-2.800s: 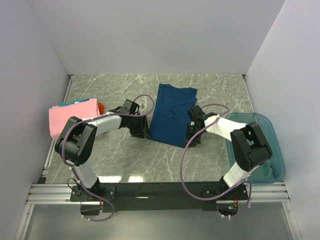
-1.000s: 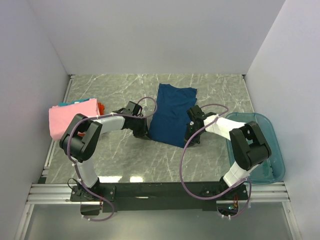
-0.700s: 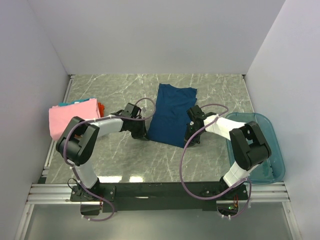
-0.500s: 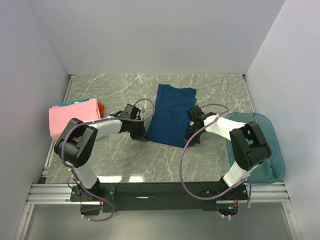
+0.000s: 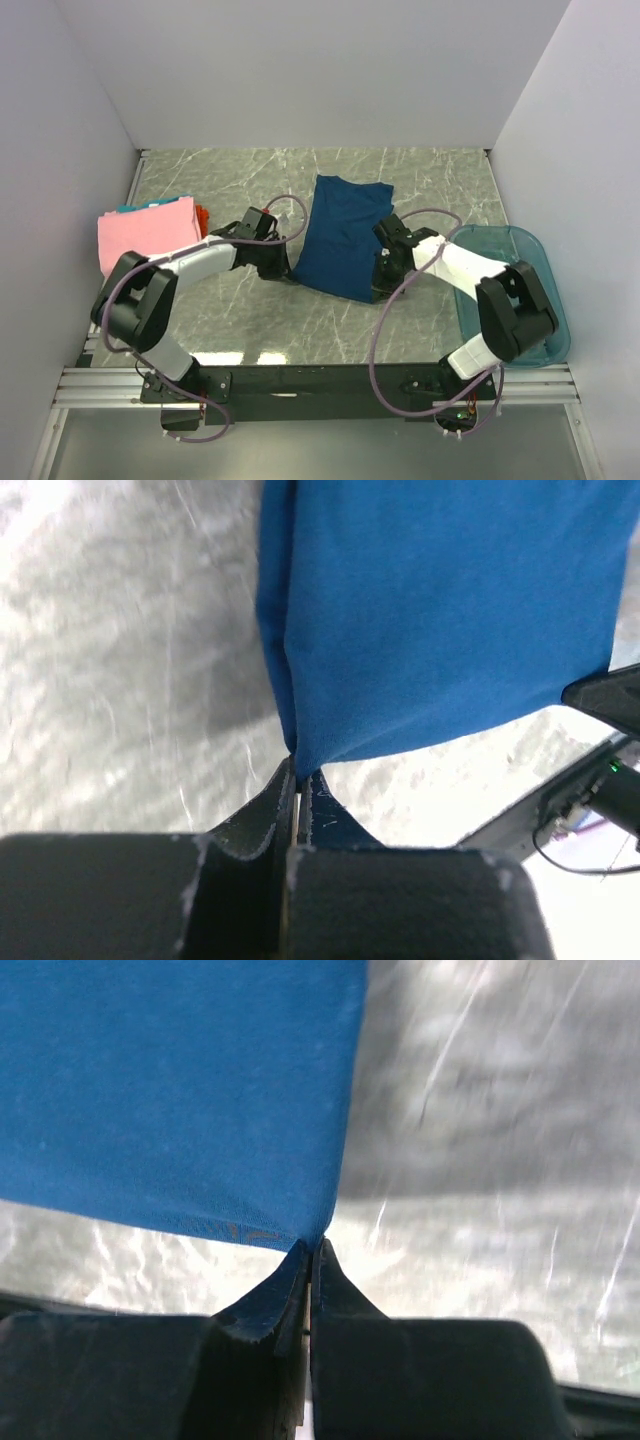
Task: Fold and stack the t-shirts
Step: Fold the tshirt
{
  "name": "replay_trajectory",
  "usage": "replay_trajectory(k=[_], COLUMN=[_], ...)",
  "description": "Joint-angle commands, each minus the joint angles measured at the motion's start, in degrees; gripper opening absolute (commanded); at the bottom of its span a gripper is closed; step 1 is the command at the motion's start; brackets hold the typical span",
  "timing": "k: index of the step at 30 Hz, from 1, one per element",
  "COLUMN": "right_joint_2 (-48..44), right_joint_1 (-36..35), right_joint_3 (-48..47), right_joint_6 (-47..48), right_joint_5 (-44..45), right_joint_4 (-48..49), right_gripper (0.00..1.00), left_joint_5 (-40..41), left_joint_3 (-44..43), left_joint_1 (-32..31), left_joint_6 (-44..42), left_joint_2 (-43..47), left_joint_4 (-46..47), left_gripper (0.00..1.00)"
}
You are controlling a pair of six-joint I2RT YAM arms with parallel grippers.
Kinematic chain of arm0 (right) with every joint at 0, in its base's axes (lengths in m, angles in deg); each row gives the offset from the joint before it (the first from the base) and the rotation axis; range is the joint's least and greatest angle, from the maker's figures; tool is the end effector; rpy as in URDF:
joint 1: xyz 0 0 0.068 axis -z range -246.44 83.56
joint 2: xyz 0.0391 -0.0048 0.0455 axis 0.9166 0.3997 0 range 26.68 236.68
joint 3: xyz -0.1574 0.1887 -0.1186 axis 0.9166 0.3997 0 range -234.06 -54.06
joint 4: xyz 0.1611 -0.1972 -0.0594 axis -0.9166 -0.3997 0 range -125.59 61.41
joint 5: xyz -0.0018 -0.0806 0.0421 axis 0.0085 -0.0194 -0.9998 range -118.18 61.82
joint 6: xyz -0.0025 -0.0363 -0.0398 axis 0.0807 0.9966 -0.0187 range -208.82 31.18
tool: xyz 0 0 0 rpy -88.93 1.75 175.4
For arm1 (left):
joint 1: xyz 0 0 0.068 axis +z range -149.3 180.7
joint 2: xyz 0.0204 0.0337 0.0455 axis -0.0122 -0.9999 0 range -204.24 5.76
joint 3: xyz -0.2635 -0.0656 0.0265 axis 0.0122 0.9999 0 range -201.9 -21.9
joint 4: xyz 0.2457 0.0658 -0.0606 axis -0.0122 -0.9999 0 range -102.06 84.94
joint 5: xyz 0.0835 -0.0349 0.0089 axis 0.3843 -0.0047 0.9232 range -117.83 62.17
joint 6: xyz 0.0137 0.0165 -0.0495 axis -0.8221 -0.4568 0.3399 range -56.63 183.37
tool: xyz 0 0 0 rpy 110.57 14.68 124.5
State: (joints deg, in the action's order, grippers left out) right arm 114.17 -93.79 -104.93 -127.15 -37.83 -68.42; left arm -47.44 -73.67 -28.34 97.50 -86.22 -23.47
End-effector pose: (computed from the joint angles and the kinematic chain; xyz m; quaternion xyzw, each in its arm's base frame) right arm 0.2339 0.1278 0.1732 0.0848 0.9859 0.1339 0.0535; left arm 0.2661 -0.1613 0.1731 0.0039 0.9498 -0.2792 0.1410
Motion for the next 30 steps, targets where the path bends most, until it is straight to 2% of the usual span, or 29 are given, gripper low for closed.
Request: replay_trajectory(k=[1, 10, 15, 21, 30], right_joint_2=[-5.8, -17.4, -20.4, -17.7, -10.8], right_joint_1=[-1.6, -6.0, -6.1, -3.6, 3.8], right_joint_3=[0.5, -3.8, -9.3, -13.5, -19.5], right_joint_6=[-0.2, -5.7, -8.0, -7.0, -0.4], right_joint_5=[3.1, 3.6, 6.5, 9.6, 9.6], right_joint_4=[-9.5, -21.8, -25.8, -23.7, -18.0], right_gripper=[0.00, 0.00, 0.00, 0.00, 0.00], left_joint_5=[1.0, -0.2, 1.1, 1.9, 1.9], left_joint_3=[0.9, 0.8, -4.9, -12.6, -22.2], left_joint_1=[0.2, -1.1, -1.2, -0.9, 0.4], left_joint_6=[0.4, 3.0, 3.7, 1.6, -0.2], left_joint_2=[6.3, 18.8, 21.3, 15.6, 4.9], left_joint_4=[-3.8, -14.2, -17.4, -15.6, -10.2], left_gripper=[0.00, 0.00, 0.00, 0.00, 0.00])
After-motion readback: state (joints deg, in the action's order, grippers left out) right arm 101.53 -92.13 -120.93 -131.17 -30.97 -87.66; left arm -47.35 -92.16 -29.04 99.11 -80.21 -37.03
